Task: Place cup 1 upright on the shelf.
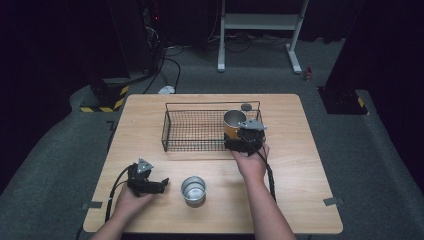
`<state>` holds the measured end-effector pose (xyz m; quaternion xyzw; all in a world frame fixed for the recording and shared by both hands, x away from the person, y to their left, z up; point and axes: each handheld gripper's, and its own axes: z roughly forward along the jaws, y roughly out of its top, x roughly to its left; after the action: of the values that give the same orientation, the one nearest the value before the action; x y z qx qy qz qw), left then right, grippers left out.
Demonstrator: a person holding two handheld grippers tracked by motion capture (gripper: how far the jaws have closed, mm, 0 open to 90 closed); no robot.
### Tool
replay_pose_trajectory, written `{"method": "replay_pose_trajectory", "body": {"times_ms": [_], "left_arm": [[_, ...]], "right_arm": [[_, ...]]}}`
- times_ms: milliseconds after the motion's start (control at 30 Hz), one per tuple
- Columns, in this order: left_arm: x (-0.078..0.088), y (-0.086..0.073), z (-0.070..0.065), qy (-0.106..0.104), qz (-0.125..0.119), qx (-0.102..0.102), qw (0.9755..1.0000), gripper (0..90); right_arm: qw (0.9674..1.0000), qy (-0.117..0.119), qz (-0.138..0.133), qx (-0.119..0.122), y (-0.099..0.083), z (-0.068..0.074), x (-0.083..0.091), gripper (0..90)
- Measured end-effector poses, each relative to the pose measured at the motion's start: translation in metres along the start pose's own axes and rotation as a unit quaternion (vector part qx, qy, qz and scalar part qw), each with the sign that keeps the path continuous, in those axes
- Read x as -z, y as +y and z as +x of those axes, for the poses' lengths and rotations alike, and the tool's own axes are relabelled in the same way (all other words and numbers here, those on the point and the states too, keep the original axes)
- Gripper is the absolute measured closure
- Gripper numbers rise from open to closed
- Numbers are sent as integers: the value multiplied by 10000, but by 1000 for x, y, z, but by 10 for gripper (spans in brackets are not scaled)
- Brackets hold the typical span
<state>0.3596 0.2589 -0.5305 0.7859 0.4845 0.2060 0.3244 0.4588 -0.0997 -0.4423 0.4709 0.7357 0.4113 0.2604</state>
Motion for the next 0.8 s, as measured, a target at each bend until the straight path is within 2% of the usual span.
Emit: {"method": "replay_pose_trajectory", "body": {"times_ms": [133, 200, 367, 467, 500, 533, 733, 767, 800], "left_arm": [[0, 0, 0, 1, 1, 4, 10000, 7], [0, 0, 0, 1, 0, 4, 10000, 7], [0, 0, 0, 1, 0, 3, 10000, 7], [0, 0, 0, 2, 0, 4, 10000, 7], [0, 0, 0, 2, 0, 4, 10000, 7], [0, 0, 0, 5, 2, 6, 10000, 6], [0, 0, 0, 18, 1, 22, 10000, 7], [0, 0, 0, 18, 1, 20, 10000, 7], [0, 0, -1, 19, -6, 30, 10000, 7]], "right_arm": [[9999, 104, -82, 1, -3, 1, 11, 102], [9998, 171, -101, 70, -10, 2, 22, 108], [9997, 223, -89, 100, -23, -2, 34, 109], [9997, 209, -55, 99, -41, -7, 44, 109], [9997, 209, -55, 99, -41, -7, 44, 109], [9998, 205, -12, 63, -50, -10, 48, 109], [9998, 154, 123, 29, -77, -17, 55, 109], [9995, 156, 271, -1, -87, -21, 57, 110], [9995, 156, 271, -1, -87, -21, 57, 110]]}}
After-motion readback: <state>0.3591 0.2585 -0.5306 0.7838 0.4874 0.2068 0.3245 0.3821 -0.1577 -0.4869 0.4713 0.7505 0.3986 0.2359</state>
